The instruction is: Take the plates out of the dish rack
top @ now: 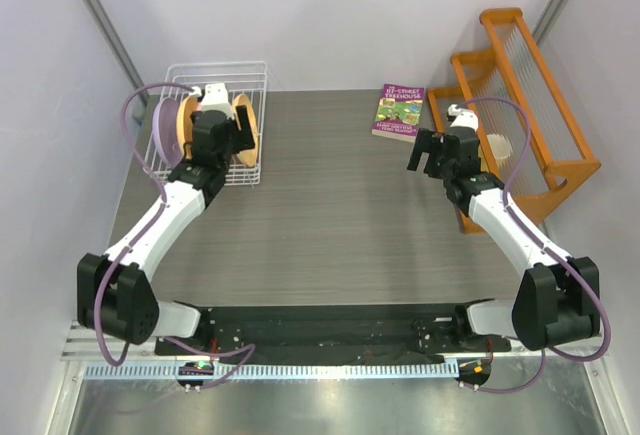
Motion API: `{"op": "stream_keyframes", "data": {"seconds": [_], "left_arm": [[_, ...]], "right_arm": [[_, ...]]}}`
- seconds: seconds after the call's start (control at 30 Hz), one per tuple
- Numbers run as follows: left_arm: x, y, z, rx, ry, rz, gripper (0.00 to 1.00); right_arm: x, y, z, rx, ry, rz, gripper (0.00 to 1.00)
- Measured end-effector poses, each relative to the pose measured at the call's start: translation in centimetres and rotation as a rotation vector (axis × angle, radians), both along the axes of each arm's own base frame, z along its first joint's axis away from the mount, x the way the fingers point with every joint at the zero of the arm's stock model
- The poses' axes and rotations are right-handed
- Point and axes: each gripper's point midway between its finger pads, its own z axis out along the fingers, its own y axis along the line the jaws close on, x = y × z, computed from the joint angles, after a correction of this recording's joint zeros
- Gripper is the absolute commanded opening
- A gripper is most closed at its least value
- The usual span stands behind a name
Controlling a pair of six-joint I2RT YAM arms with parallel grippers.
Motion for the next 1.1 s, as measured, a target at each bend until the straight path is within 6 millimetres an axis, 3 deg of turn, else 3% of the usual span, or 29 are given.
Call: {"op": "stream_keyframes", "data": {"seconds": [0.13, 0.33, 0.43, 0.77, 0.8, 0.83, 1.1], "left_arm": [[1.8, 0.0, -0.4, 0.049, 0.011, 0.04, 0.63], [4.0, 0.6, -1.9, 0.123, 0.054, 0.1, 0.39], [5.0, 0.9, -2.4, 0.165, 0.069, 0.13, 0.33], [6.3, 0.9, -4.8, 0.277, 0.126, 0.168, 0.21], [6.3, 1.0, -5.0, 0.287, 0.13, 0.176, 0.17], [6.3, 1.1, -5.1, 0.294, 0.133, 0.183, 0.0], [6.1, 1.7, -4.9, 0.364, 0.144, 0.228, 0.0]], "right_arm": [[-0.1, 0.1, -0.3, 0.0, 0.012, 0.003, 1.0], [-0.1, 0.0, -0.4, -0.001, 0.016, 0.003, 1.0], [-0.2, 0.0, -0.5, -0.002, 0.019, 0.003, 1.0], [-0.4, 0.0, -0.7, -0.005, 0.033, 0.003, 1.0], [-0.4, 0.0, -0.8, -0.005, 0.034, 0.003, 1.0], [-0.4, 0.0, -0.9, -0.006, 0.036, 0.003, 1.0], [-0.5, -0.1, -1.5, -0.012, 0.057, 0.0, 1.0]]}}
